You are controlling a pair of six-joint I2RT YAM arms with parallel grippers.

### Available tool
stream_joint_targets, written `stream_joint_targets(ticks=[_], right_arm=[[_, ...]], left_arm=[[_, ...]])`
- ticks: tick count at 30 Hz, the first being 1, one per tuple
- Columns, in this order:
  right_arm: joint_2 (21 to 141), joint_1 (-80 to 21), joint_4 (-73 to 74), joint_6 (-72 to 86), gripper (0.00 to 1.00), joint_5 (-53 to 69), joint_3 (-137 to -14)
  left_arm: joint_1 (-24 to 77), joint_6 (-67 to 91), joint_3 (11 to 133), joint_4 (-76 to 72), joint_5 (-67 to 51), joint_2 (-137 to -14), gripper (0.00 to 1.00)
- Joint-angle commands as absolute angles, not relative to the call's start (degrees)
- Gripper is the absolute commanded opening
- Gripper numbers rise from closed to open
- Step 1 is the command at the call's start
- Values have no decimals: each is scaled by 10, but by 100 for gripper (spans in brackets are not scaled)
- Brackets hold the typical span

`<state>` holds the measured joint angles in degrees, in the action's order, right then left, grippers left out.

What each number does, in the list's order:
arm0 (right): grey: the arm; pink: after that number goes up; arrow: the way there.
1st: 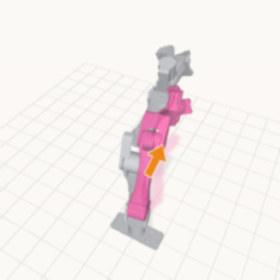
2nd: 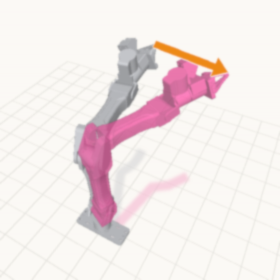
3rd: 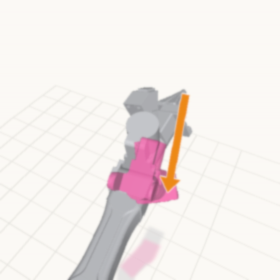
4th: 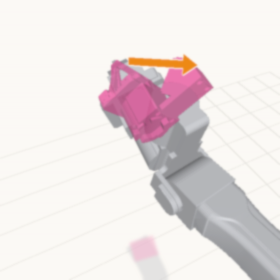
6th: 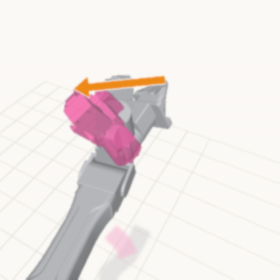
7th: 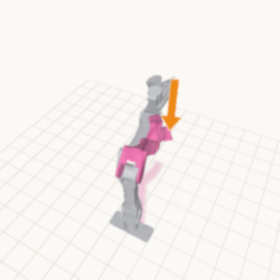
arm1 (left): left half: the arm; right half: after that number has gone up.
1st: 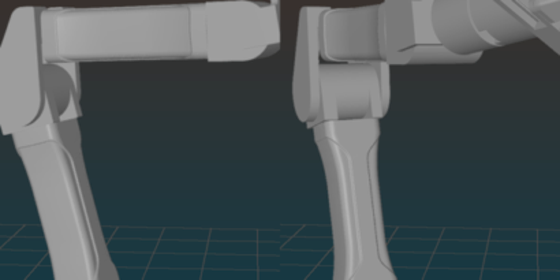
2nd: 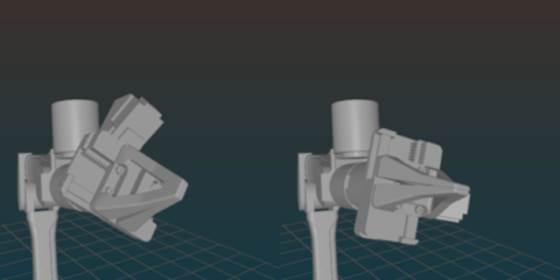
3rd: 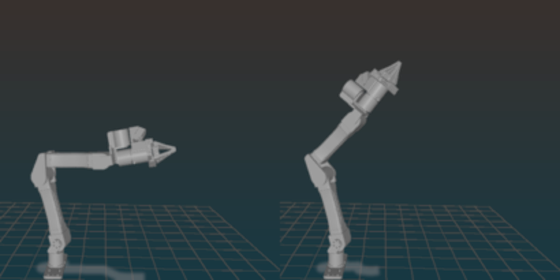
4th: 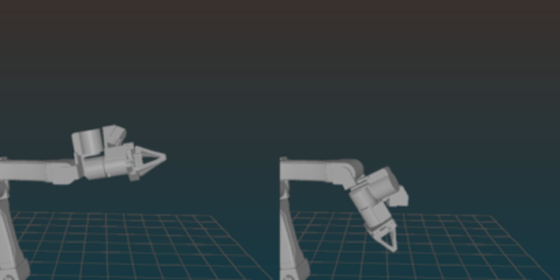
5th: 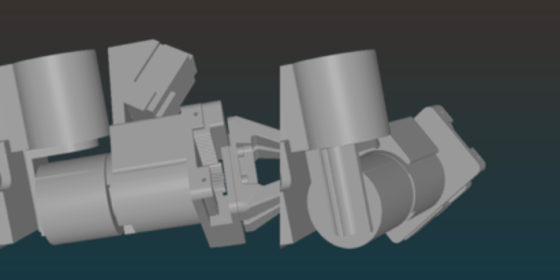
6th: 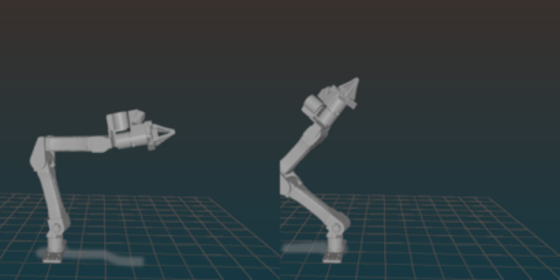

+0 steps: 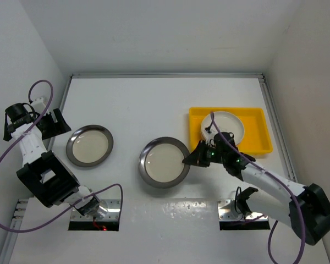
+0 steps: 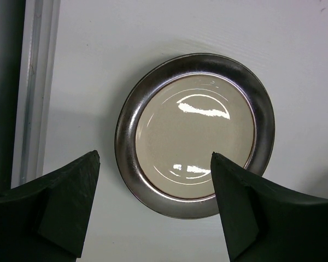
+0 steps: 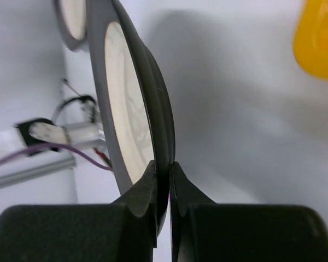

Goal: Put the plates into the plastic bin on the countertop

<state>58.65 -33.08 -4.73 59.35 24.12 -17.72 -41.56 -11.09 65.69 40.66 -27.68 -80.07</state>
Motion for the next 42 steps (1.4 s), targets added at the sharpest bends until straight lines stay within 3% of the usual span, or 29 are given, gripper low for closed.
stream_joint_targets(ticks=[1, 6, 13, 18, 42], right_arm=[[556, -278, -102, 638, 0, 286, -257], [520, -147, -51, 625, 0, 296, -312], [513, 131, -9, 603, 0, 387, -365], [535, 245, -15, 596, 0, 427, -353], [619, 266, 40, 498, 0, 360, -307]], left_arm=[[-411, -108, 666, 403, -288, -797, 83], [-411, -108, 671, 403, -288, -797, 83], [-411, -120, 666, 403, -282, -797, 83], [-411, -120, 660, 403, -282, -802, 83], [-411, -126, 649, 403, -287, -824, 83]])
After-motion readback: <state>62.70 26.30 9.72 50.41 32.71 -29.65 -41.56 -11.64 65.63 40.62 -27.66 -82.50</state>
